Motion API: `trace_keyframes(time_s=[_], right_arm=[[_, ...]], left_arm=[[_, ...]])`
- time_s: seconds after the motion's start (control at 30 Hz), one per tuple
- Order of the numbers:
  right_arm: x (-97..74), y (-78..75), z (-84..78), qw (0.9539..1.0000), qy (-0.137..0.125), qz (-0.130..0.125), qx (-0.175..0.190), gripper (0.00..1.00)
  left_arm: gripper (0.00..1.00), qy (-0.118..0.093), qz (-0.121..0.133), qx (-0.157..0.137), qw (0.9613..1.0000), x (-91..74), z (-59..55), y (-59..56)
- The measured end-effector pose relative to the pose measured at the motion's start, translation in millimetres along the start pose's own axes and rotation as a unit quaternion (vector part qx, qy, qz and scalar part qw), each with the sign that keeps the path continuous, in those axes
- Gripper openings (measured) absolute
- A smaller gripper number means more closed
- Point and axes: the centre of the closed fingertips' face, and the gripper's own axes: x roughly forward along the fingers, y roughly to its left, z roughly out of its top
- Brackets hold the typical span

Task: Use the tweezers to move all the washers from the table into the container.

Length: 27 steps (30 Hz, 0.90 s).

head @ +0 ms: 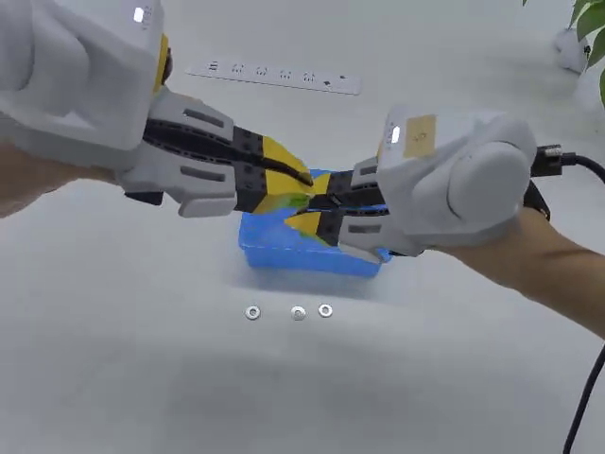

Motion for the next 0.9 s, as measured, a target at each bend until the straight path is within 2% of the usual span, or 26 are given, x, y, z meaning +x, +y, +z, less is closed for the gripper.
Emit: trace_keyframes(time_s=[0.1,0.13,0.17,0.23,0.3,0.5,0.67,0.83,0.87,0.9], right_arm=[[1.7,-5.9,-4.2,1.0000,0.002,-0.003,0.004,0.10],[2.6,-8.3,-5.7,1.0000,0.002,-0.004,0.006,0.10],[3.3,-9.7,-6.5,1.0000,0.002,-0.005,0.006,0.10],[5.5,-12.8,-8.5,1.0000,0.003,-0.005,0.008,0.10],[9.0,-15.3,-12.3,0.9999,0.005,-0.003,0.010,0.10],[22.7,-17.5,-23.6,0.9998,0.012,0.008,0.010,0.10],[34.2,-20.4,-36.4,0.9994,0.021,0.015,0.021,0.10],[42.9,-18.0,-46.7,0.9989,0.031,0.025,0.024,0.10],[44.0,-18.1,-48.4,0.9989,0.033,0.025,0.024,0.10],[45.4,-18.9,-50.9,0.9988,0.034,0.024,0.026,0.10]], left_arm=[[0.07,0.000,0.000,-0.002,1.0000,-1.1,0.1,-1.3],[0.07,0.001,-0.001,-0.005,1.0000,4.9,-2.4,31.6],[0.07,0.001,0.000,-0.004,1.0000,7.9,-4.0,46.7],[0.07,0.000,0.000,-0.007,1.0000,7.7,-6.3,41.6],[0.07,0.002,0.000,-0.011,0.9999,12.4,-14.3,58.1],[0.07,0.018,-0.007,-0.015,0.9997,21.0,-28.0,72.1],[0.07,0.025,-0.009,-0.035,0.9990,28.2,-44.1,84.7],[0.08,0.031,-0.017,-0.045,0.9983,36.7,-58.0,91.4],[0.08,0.031,-0.017,-0.047,0.9983,36.8,-58.1,87.8],[0.08,0.030,-0.017,-0.050,0.9981,38.2,-60.1,88.9]])
